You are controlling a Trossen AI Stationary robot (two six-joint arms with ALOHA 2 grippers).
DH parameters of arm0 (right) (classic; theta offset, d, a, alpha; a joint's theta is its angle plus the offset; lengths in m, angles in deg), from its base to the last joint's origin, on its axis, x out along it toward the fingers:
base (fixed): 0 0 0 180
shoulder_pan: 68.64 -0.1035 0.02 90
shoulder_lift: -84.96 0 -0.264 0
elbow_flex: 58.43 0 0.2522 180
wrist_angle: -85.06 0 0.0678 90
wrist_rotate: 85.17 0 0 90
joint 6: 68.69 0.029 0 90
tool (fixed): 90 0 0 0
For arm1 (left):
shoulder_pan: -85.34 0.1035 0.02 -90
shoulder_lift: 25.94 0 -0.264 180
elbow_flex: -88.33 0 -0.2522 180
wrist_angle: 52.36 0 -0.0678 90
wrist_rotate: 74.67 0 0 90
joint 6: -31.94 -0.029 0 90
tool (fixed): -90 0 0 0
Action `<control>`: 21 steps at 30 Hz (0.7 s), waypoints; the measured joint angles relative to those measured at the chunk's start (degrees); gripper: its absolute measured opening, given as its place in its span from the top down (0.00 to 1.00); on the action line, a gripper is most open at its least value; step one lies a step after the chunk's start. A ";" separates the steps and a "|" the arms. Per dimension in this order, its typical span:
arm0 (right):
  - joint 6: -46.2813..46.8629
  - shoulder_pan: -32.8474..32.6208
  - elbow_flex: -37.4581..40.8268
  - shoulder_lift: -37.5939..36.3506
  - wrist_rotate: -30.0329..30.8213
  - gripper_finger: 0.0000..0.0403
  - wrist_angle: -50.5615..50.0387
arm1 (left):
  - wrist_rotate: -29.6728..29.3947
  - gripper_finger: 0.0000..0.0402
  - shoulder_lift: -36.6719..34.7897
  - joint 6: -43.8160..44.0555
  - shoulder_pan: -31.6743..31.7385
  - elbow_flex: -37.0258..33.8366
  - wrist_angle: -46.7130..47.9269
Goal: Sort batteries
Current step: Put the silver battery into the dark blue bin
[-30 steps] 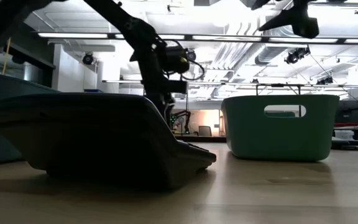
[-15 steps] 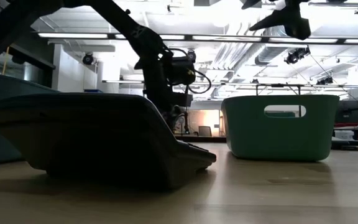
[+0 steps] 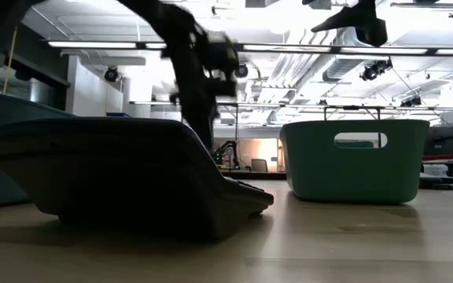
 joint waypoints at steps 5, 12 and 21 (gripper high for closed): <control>-1.01 0.00 -0.02 -0.02 -0.02 0.52 1.13 | 2.67 0.99 -10.37 5.70 -2.60 -0.97 0.11; -2.72 -0.02 -0.02 -0.02 -0.11 0.52 2.59 | 5.52 0.99 -28.74 18.96 -14.49 -10.46 0.40; -6.20 0.00 -0.02 -0.02 -0.68 0.52 6.65 | -11.20 0.99 -48.98 57.46 -44.24 -34.27 -9.37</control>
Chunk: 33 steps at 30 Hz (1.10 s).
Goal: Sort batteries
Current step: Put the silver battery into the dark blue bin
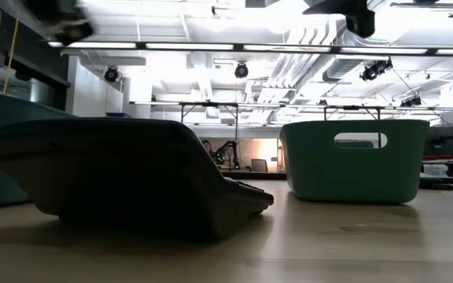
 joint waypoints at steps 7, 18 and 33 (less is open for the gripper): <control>-0.72 0.11 0.00 0.00 0.53 0.52 0.02 | -9.38 0.91 -0.48 18.18 -9.76 -9.39 -4.54; 0.92 0.11 0.00 0.00 0.57 0.52 0.07 | -5.58 0.59 5.74 14.29 -4.09 -9.12 1.88; 1.55 0.11 0.00 0.00 1.91 0.52 0.04 | -5.84 0.99 11.59 23.68 -0.57 -17.65 4.55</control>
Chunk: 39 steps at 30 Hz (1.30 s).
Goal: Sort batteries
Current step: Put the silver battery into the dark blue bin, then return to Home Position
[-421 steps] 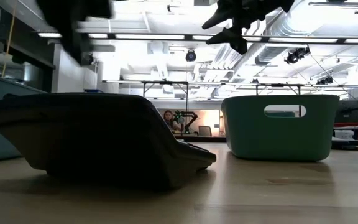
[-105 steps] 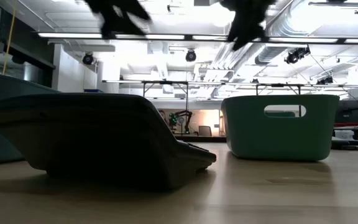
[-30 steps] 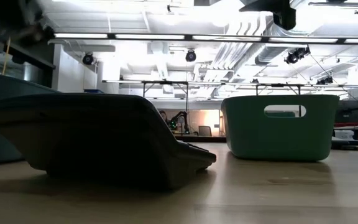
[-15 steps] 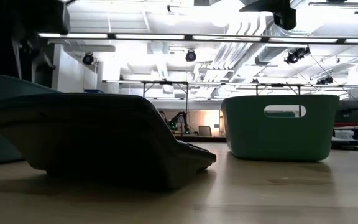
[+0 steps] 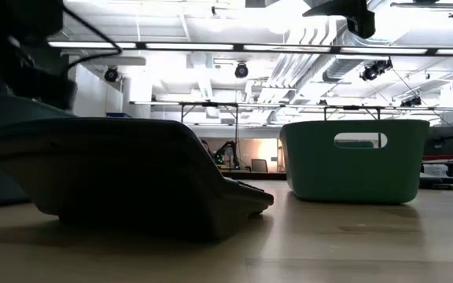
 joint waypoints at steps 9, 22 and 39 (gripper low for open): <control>0.14 0.00 0.00 0.00 0.78 0.52 1.02 | -1.94 1.00 5.06 -11.22 12.48 -1.13 -14.33; 0.18 0.00 0.00 0.00 0.72 0.52 1.21 | -1.48 1.00 5.78 -25.61 30.55 2.68 -22.40; -3.91 0.00 0.00 -0.11 -0.71 0.53 1.03 | -11.08 1.00 -19.15 -25.03 3.13 3.38 -34.38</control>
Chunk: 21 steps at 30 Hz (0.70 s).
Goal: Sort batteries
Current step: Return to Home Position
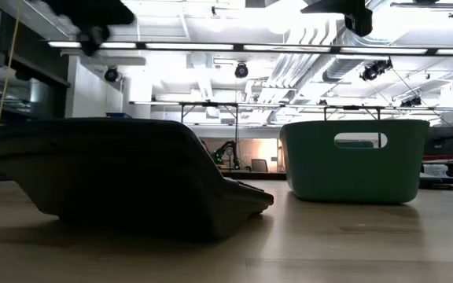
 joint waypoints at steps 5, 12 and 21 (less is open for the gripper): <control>-0.36 0.00 -1.08 0.00 -0.67 0.76 -0.83 | -18.06 1.00 -12.90 0.70 -11.11 -12.20 -9.19; -5.00 -0.07 -9.10 -3.82 -0.67 0.98 -11.53 | -8.35 1.00 -25.05 -3.87 -3.16 -27.60 -24.17; -7.38 -5.66 -14.36 -9.90 4.63 1.00 -23.77 | 5.60 1.00 -27.99 -8.44 13.11 -35.80 -44.14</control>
